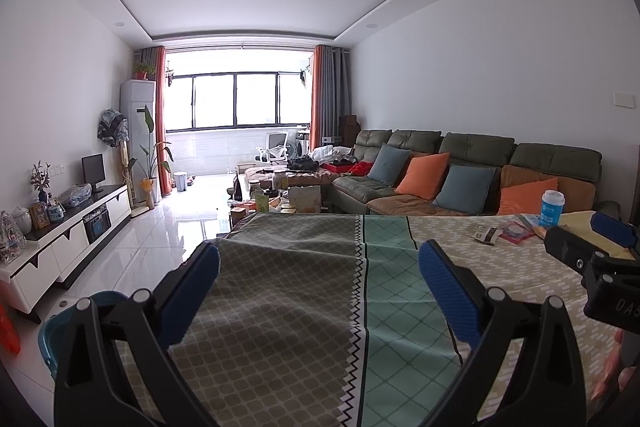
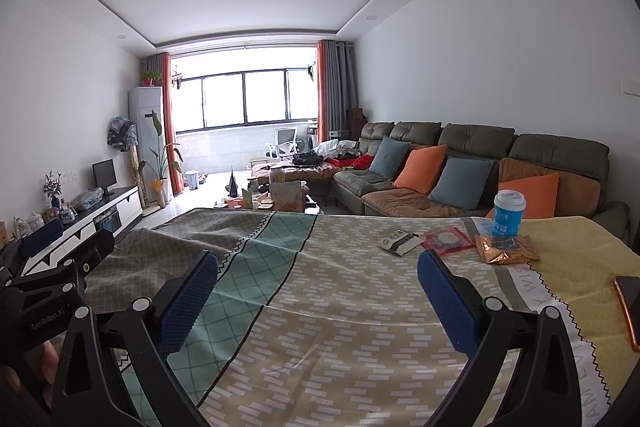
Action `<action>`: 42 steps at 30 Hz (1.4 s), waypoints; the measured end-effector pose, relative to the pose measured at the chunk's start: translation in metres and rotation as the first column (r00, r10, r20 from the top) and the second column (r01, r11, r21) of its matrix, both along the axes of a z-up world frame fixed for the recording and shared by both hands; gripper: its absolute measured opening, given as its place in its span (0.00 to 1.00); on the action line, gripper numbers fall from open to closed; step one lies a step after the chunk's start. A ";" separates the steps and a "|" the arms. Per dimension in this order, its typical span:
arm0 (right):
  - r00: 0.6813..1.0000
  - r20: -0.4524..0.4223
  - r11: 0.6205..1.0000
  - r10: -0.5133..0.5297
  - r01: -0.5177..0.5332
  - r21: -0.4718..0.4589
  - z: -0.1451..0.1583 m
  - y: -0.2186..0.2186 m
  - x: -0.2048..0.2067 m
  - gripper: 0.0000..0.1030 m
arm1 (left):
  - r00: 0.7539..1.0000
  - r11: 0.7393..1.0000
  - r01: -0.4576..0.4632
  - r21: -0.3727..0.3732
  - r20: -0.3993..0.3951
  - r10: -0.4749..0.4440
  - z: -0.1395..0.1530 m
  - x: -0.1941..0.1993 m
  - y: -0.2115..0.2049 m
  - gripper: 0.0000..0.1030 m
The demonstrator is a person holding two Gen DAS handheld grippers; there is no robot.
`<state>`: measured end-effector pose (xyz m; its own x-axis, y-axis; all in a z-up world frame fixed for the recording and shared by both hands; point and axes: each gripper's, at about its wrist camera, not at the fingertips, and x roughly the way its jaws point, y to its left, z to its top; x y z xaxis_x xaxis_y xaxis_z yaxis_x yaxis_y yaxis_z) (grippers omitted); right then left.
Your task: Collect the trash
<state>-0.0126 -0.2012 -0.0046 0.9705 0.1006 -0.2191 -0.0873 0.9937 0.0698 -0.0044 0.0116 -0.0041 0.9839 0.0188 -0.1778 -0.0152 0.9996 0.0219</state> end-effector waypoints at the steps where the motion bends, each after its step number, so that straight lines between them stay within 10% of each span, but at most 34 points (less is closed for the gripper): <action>1: 1.000 0.000 1.000 0.001 -0.001 0.000 0.000 -0.001 0.000 0.96 | 1.000 1.000 0.000 0.000 0.000 0.000 0.000 0.000 0.000 0.97; 42: 1.000 0.010 1.000 0.005 -0.005 0.003 0.003 0.000 0.001 0.96 | 1.000 1.000 -0.007 0.000 0.001 0.007 0.001 0.000 0.002 0.97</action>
